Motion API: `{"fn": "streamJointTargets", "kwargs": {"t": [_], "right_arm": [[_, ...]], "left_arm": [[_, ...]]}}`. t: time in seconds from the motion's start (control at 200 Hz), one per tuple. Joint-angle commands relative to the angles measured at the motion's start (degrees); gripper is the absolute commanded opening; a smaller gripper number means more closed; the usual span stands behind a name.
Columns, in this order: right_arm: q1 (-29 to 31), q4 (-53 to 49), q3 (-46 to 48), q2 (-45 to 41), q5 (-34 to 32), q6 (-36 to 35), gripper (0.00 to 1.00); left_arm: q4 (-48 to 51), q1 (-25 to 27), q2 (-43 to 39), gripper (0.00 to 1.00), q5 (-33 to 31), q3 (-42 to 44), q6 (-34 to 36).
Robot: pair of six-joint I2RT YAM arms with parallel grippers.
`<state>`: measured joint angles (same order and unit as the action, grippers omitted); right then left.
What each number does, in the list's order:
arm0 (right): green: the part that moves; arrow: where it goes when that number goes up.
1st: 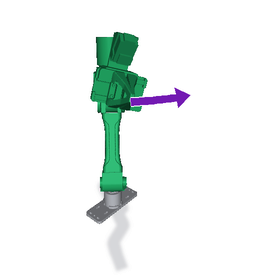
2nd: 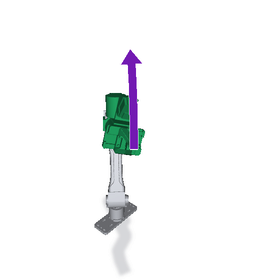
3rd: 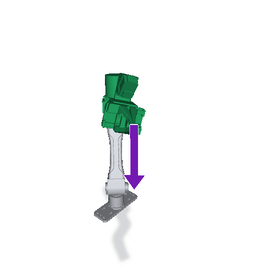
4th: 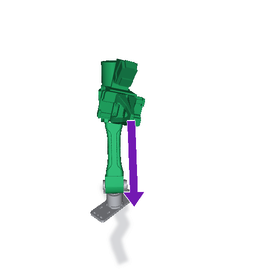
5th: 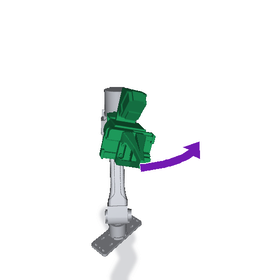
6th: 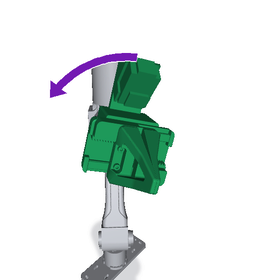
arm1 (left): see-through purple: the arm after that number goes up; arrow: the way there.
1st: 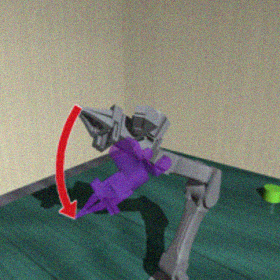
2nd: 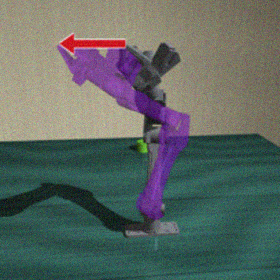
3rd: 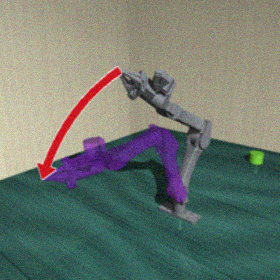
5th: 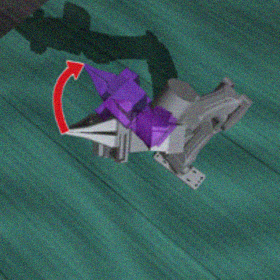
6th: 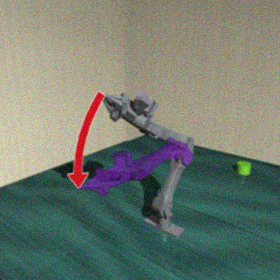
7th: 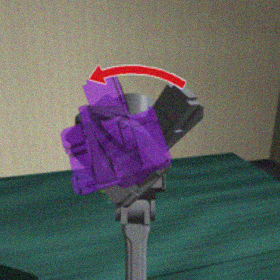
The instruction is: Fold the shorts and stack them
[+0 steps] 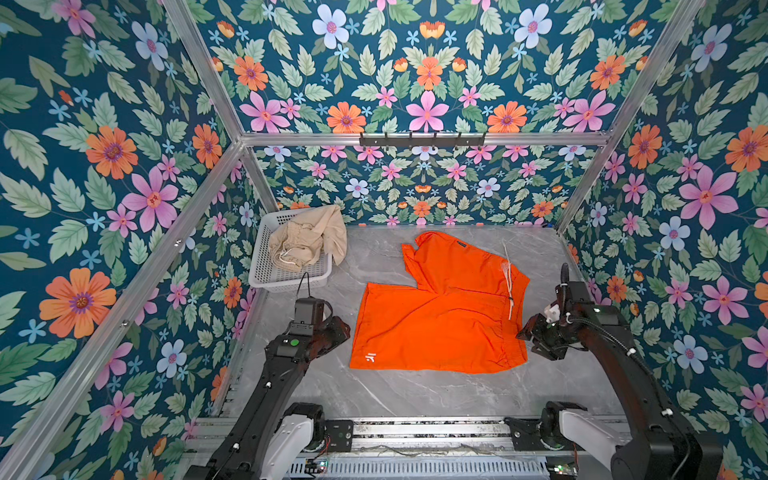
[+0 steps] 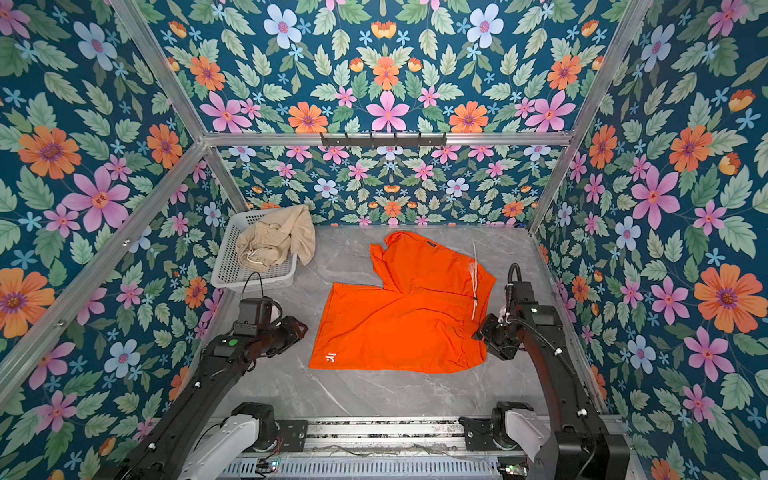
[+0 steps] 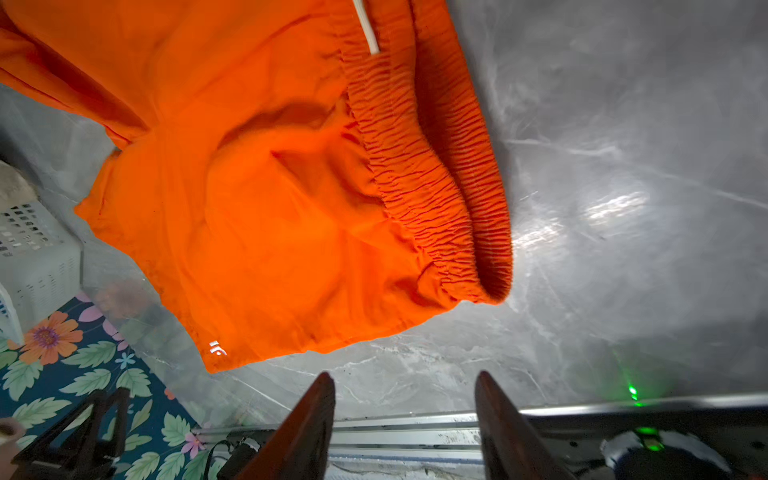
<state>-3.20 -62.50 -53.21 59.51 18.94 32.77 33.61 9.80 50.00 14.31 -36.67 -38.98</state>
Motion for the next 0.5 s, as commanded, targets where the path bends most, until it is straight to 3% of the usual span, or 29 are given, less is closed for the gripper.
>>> {"fn": "streamJointTargets", "kwargs": {"t": [0.0,0.1,0.18,0.275,0.495], "right_arm": [[0.86,-4.28,-3.42,-0.41,-0.47,-0.01,0.53],[6.99,1.32,-3.69,1.2,1.1,1.96,0.51],[11.37,9.04,-1.13,3.21,3.13,4.46,0.5],[11.64,19.31,4.91,6.52,7.74,7.69,0.48],[10.16,26.38,10.98,15.08,4.57,7.19,0.48]], "left_arm": [[-1.48,-0.04,1.43,0.45,2.03,-1.19,-0.04],[-8.67,0.33,5.93,0.43,7.99,-0.45,-0.17],[-13.79,2.18,9.67,0.41,8.76,-0.48,-0.39],[-19.67,5.8,14.31,0.39,8.13,-0.85,0.22],[-27.19,11.35,27.69,0.35,7.45,-1.02,-0.44]]}}
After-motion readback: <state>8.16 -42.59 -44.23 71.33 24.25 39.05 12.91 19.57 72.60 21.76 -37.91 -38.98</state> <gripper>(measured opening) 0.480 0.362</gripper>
